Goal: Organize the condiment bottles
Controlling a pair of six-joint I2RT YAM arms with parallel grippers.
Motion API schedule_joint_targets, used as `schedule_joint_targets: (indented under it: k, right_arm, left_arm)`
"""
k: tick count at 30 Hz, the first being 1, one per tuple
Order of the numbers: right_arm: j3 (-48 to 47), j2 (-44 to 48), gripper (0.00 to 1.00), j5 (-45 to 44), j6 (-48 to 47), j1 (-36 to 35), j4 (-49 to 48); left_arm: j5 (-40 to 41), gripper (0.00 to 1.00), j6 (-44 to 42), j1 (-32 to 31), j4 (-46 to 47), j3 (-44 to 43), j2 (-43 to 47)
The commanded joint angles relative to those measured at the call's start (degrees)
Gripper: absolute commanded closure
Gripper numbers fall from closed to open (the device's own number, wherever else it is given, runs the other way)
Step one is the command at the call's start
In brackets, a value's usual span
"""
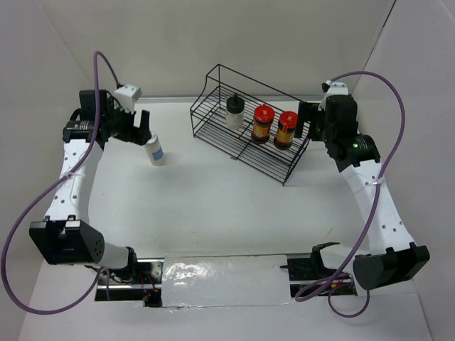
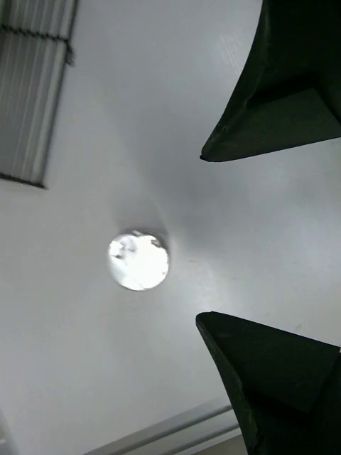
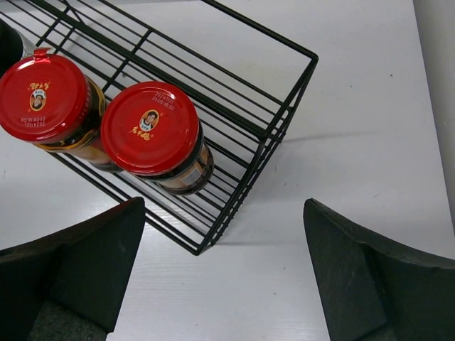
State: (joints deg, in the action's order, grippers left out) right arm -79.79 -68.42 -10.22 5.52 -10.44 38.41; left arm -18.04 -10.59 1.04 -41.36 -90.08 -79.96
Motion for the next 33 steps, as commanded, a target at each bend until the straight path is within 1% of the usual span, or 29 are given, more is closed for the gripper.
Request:
schedule_joint_targets:
  k: [1, 4, 7, 11, 14, 19, 24, 27, 30, 33]
  right_arm:
    - [0.1, 0.1, 0.02, -0.8, -0.2, -0.5, -2.7]
    - [-0.2, -0.7, 0.00, -0.9, 0.3, -0.5, -2.4]
    - [0.2, -0.7, 0.00, -0.9, 0.7, -0.5, -2.3]
    - [0.8, 0.0, 0.00, -2.0, 0.9, -0.5, -1.8]
    - [1.9, 0.7, 0.00, -3.1, 0.9, -0.4, -1.5]
    - [2.6, 1.2, 0.00, -3.5, 0.5, 0.2, -1.0]
    - [2.6, 1.9, 0.00, -4.5, 0.5, 0.5, -0.1]
    - [3.0, 2.3, 0.00, -4.5, 0.5, 0.7, 0.0]
    - [3.0, 2.3, 0.00, -4.3, 0.3, 0.9, 0.1]
    - [2.8, 2.1, 0.00, -4.3, 0.1, 0.9, 0.2]
  left_arm:
    - [1.2, 0.01, -2.4, 5.0, 5.5, 7.2, 2.2]
    - [0.7, 0.01, -4.4, 6.8, 10.0, 11.1, 0.2]
    - [0.4, 0.01, -5.5, 7.2, 14.4, 13.3, -2.4]
    - [-4.7, 0.01, -5.3, 7.0, 16.7, 14.1, -5.0]
    - [-3.7, 0.01, -5.3, 6.3, 20.0, 15.0, -8.7]
    - [-1.4, 0.01, -3.8, 5.9, 21.2, 12.2, -15.7]
    - [-2.8, 0.01, -3.9, 4.6, 22.4, 13.2, -16.7]
    - [-1.4, 0.01, -3.8, 3.7, 24.7, 15.0, -17.1]
    - [-0.9, 0.09, -3.6, 3.6, 25.9, 15.4, -17.1]
    - [-1.1, 0.29, -3.3, 3.4, 25.5, 14.9, -17.4]
